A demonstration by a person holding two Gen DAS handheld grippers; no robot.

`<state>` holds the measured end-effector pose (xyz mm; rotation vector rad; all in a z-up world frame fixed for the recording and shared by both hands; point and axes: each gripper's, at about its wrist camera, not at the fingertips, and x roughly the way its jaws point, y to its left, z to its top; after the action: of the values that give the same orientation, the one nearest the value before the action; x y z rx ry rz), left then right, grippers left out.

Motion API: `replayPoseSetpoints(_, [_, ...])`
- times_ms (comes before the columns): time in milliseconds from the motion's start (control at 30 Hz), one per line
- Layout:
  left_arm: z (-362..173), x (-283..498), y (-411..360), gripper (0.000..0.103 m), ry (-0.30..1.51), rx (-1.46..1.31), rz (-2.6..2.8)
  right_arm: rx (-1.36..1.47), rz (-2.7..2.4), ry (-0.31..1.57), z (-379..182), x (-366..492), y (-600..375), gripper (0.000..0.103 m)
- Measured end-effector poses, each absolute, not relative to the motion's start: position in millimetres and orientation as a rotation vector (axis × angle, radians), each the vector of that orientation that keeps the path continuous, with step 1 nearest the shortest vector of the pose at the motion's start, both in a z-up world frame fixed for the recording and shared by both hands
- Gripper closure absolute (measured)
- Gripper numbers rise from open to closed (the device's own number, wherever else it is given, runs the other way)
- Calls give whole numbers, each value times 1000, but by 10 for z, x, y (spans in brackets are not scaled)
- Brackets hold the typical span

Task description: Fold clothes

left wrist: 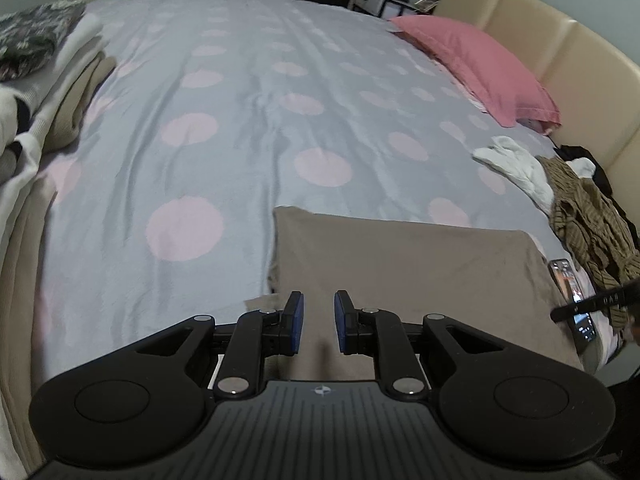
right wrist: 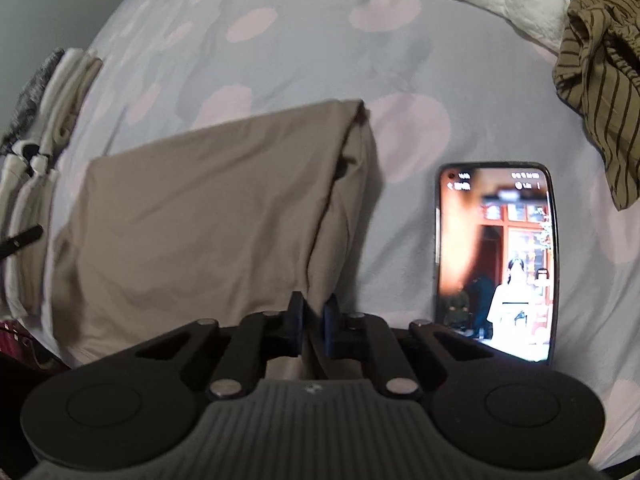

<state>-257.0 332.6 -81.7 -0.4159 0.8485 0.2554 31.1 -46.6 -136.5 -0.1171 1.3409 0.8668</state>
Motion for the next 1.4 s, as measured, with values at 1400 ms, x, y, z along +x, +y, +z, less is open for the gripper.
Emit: replayPoseSetpoints(1400, [-781,-2861,3699,86,832,-470,371,-111,1208,1405,-1183,-985,2407,93])
